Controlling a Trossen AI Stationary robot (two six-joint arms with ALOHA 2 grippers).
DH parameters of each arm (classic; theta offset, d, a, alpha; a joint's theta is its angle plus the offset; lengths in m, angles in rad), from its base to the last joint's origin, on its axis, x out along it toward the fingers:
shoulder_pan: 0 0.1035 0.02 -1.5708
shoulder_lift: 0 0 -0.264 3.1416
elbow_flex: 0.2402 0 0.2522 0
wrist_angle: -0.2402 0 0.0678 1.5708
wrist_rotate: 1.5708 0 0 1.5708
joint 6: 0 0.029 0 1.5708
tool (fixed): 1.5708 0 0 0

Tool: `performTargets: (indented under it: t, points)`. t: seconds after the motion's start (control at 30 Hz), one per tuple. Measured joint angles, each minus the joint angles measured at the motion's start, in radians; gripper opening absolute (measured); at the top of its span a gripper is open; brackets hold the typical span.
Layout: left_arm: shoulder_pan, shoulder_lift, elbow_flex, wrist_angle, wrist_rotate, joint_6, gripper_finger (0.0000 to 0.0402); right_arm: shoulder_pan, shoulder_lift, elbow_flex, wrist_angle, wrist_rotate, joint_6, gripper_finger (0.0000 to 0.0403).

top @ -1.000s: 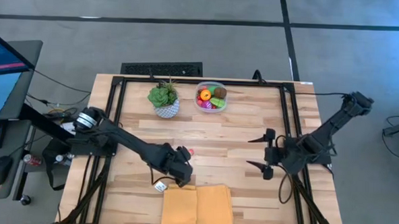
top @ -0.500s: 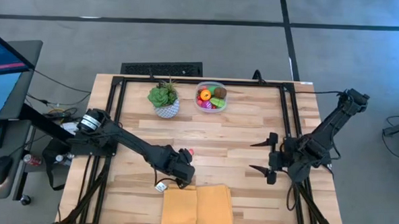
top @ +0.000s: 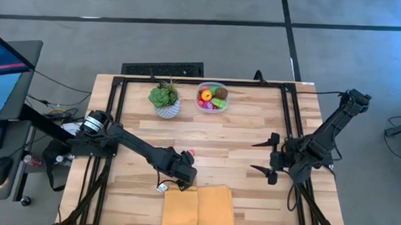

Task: Pick and placing Produce into tupperware
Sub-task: Put the grapes into the transparent bin

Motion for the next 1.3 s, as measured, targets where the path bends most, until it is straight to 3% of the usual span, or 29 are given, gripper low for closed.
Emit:
performTargets:
  t: [1.13,1.3]
  points:
    - [0.002,0.064,-0.008,0.022,0.028,0.053,0.0306,0.0,0.0,0.0,0.003,0.0,0.009,0.0391]
    - [0.002,0.064,-0.008,0.019,0.031,0.061,0.028,0.0,0.0,0.0,0.003,0.0,0.016,0.0391]
